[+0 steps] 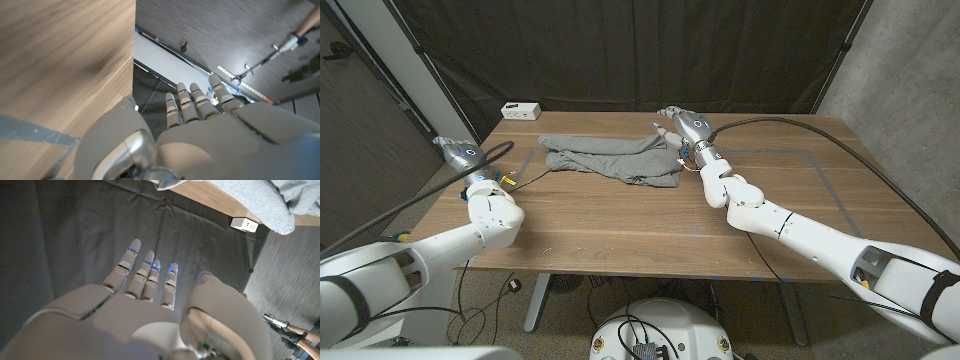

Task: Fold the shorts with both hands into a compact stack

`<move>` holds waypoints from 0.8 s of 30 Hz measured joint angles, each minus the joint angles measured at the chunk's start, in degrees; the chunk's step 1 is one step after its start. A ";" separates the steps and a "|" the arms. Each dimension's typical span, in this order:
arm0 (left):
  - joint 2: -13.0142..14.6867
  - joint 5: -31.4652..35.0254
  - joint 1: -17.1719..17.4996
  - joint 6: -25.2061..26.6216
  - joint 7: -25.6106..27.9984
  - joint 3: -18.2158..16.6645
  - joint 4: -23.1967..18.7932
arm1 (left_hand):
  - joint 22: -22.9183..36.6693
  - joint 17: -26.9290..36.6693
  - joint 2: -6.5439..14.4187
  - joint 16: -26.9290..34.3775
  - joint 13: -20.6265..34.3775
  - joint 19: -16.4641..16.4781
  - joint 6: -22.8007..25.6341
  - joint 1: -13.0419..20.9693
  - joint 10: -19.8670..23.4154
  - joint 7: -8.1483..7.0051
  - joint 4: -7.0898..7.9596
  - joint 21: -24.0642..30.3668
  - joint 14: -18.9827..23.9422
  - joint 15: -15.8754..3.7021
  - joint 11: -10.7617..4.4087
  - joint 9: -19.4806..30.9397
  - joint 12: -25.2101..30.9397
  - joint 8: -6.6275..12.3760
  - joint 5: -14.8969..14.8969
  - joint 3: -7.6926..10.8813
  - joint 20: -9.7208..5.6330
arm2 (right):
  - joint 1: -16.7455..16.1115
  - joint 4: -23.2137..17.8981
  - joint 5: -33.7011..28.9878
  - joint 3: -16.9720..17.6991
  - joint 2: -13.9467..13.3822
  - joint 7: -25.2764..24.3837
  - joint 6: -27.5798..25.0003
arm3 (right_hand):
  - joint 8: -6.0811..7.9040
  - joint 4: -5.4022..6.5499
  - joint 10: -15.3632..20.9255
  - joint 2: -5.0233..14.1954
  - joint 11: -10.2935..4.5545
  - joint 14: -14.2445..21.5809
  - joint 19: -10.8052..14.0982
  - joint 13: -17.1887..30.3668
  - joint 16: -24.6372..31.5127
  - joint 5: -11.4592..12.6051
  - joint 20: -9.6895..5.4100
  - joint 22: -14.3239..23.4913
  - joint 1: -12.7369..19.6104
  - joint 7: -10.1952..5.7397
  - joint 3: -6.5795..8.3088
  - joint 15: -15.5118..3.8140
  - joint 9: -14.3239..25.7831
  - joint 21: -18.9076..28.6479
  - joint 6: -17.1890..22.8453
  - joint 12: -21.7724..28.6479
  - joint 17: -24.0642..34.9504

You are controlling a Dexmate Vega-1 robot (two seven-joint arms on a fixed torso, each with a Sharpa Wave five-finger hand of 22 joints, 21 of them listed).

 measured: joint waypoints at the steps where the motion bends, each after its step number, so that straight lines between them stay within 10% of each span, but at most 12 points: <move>1: 0.76 -0.32 0.57 -0.13 -0.21 -1.22 -2.13 | 0.00 0.00 0.21 0.00 0.00 -0.17 -0.17 -0.24 -0.22 0.17 0.00 -0.22 -0.38 0.21 0.18 -0.02 0.00 0.00 0.00 0.00 0.16 | -0.57 -0.76 0.25 0.62 -0.07 0.69 0.00 | 0.00 0.00 -0.50 0.11 0.11 -0.66 -0.30 -0.17 0.00 0.00 0.10 0.00 -0.74 0.31 0.00 0.16 0.00 -0.32 -0.68 0.00 -0.34; 13: 7.88 -4.81 6.83 -1.45 -3.25 -13.07 -27.66 | 0.01 0.00 1.12 0.00 0.00 -0.74 -3.33 -4.13 -3.86 2.51 0.78 -0.66 -3.64 0.82 -0.85 -0.01 -0.21 0.00 0.00 -0.78 -0.50 | -4.41 -5.35 2.24 4.12 -0.50 4.96 -0.24 | 0.25 -0.26 -2.83 0.77 0.39 -4.30 -1.23 -1.04 0.00 -0.44 -0.16 -0.26 -4.20 1.85 -0.21 1.17 -0.16 -1.50 -3.42 0.00 -2.87; 24: 13.58 -20.44 16.77 -14.43 -1.21 -26.88 -44.86 | 0.01 -0.26 -1.36 0.00 0.01 0.89 -10.00 -6.62 -8.76 3.26 -0.45 -1.33 -6.29 0.66 -1.54 -0.01 -0.21 -0.40 0.66 -2.95 -2.95 | -8.86 -9.32 3.70 6.68 -1.59 6.09 4.05 | 0.83 -1.27 -1.91 1.32 0.30 -4.37 0.22 -2.07 0.27 -0.43 -1.74 -0.52 -3.83 2.55 3.84 0.32 -0.36 -2.40 -3.15 0.68 -6.41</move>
